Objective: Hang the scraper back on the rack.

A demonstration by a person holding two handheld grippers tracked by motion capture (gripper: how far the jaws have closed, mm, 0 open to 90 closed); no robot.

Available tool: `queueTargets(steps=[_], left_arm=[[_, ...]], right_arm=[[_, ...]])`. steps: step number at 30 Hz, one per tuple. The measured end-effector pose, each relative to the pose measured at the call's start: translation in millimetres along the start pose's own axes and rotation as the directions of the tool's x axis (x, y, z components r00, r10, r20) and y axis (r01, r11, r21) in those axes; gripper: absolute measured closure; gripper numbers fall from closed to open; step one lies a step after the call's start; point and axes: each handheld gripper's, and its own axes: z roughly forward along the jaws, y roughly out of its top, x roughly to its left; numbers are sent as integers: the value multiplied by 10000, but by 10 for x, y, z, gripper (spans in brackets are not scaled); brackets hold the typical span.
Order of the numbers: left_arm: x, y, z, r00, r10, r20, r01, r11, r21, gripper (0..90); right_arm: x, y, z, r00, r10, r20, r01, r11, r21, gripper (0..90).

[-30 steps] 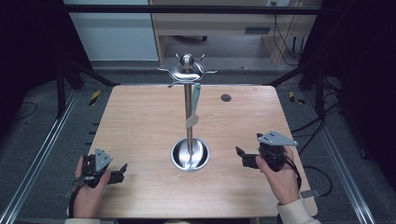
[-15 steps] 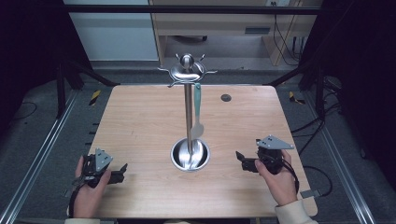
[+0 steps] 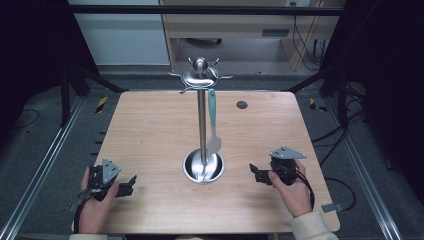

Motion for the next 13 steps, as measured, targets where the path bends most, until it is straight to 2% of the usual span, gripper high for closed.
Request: queueTargets(steps=[5, 8, 12, 13], left_arm=[[-3, 3, 4, 10000, 11, 14, -11, 10000, -5, 32], [-8, 3, 12, 10000, 37, 21, -37, 10000, 34, 32], [-13, 9, 9, 10000, 79, 25, -79, 10000, 25, 32], [-12, 10, 11, 10000, 96, 25, -96, 9999, 37, 32]], right_arm=[[-41, -59, 142, 9995, 299, 69, -301, 9993, 234, 124], [-70, -122, 211, 9995, 289, 105, -293, 9988, 402, 136], [-73, -199, 209, 9992, 370, 115, -375, 9982, 478, 142], [-76, -204, 193, 9996, 260, 134, -265, 9988, 415, 142]])
